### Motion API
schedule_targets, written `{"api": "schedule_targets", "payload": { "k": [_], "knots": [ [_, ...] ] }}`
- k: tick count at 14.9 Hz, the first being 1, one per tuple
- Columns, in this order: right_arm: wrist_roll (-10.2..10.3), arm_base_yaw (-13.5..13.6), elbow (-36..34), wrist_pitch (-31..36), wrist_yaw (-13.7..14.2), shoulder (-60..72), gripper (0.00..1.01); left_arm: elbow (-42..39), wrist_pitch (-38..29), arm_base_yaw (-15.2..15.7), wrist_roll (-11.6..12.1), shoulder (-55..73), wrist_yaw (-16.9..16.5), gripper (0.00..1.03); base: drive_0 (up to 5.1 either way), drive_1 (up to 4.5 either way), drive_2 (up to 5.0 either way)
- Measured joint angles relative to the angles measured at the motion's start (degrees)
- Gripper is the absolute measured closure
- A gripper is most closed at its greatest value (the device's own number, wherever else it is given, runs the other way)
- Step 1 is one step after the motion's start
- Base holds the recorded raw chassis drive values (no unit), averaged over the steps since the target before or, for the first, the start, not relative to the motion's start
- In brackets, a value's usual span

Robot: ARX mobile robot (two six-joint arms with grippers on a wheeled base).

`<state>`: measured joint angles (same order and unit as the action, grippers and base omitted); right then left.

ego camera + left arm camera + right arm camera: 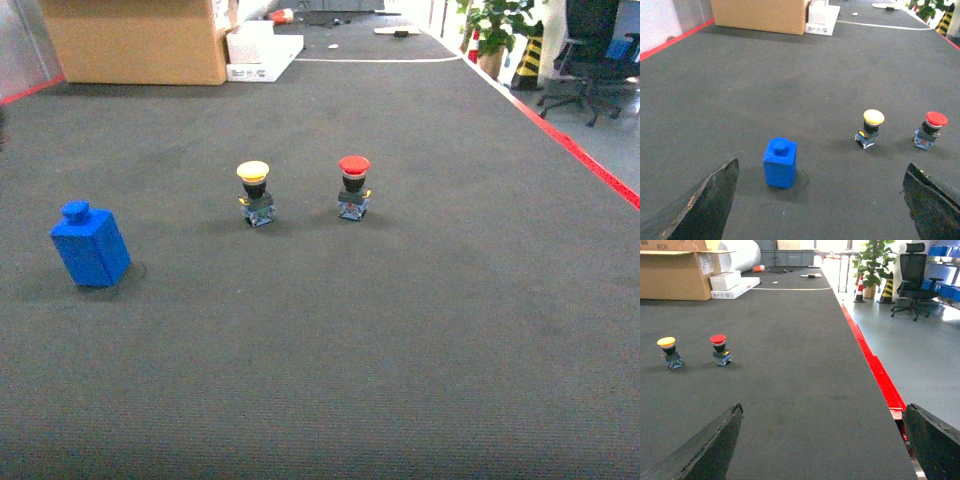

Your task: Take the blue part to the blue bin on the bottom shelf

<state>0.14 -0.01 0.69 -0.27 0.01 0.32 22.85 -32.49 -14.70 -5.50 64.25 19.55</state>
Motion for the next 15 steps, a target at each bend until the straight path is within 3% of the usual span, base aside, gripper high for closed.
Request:
{"api": "schedule_targets", "payload": {
  "k": [4, 8, 13, 15],
  "knots": [
    [0.0, 0.0, 0.0, 0.0, 0.0, 0.0, 0.03, 8.0, -3.5, 0.9, 1.2, 18.4, 0.5, 0.05, 0.0, 0.00, 0.0],
    [0.0, 0.0, 0.0, 0.0, 0.0, 0.0, 0.03, 17.4, -5.4, 5.1, 3.0, 31.9, 2.9, 0.05, 0.0, 0.00, 0.0],
    [0.0, 0.0, 0.0, 0.0, 0.0, 0.0, 0.03, 23.4, -8.2, 7.8, 5.0, 44.4, -0.5, 0.05, 0.0, 0.00, 0.0],
    [0.0, 0.0, 0.0, 0.0, 0.0, 0.0, 0.03, 28.6, -7.9, 10.4, 5.0, 50.3, -1.0, 0.05, 0.0, 0.00, 0.0]
  ]
}}
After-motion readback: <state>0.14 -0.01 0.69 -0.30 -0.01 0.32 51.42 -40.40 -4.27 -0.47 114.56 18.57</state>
